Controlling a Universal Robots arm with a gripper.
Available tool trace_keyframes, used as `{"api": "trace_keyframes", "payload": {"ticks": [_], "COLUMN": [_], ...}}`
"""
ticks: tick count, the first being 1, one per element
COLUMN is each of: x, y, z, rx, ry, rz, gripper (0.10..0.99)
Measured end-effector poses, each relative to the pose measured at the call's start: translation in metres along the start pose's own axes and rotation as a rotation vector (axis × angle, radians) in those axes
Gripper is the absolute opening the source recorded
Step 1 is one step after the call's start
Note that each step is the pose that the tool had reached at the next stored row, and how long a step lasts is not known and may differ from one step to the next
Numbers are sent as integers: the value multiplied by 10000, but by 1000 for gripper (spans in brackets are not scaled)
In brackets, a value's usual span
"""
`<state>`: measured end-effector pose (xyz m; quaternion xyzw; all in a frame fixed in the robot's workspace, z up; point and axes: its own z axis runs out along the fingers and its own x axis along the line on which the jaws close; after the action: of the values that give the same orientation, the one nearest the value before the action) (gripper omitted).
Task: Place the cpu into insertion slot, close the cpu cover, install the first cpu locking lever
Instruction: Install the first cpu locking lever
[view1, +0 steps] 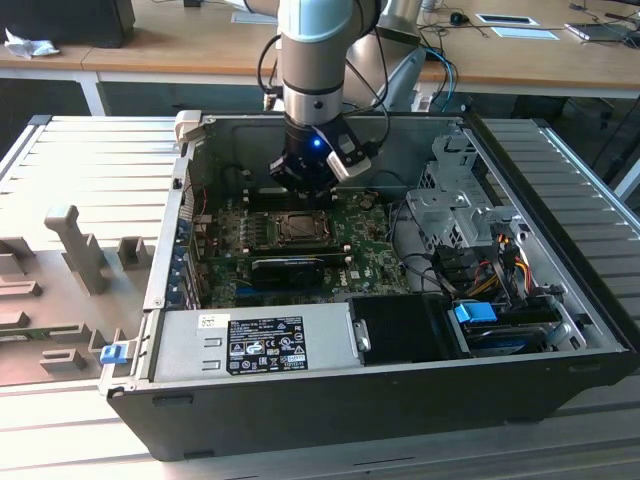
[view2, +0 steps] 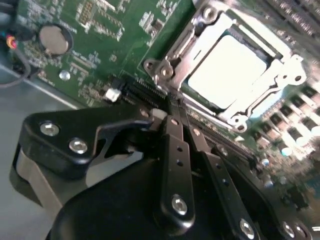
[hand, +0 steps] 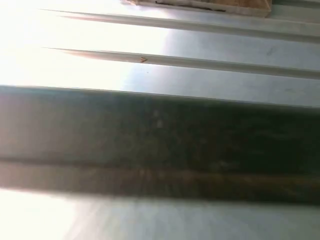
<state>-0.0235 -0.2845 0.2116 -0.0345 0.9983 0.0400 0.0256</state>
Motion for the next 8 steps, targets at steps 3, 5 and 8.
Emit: {"api": "trace_keyframes", "payload": {"ticks": [3,5,8], "x": [-1,0,0], "y": [-1,-6,-9], "z": [-14,-15,-16], "rx": [4,5,6], "ry": [1,1,2], "rz": [-2,1,0], "gripper": [106,106,106]}}
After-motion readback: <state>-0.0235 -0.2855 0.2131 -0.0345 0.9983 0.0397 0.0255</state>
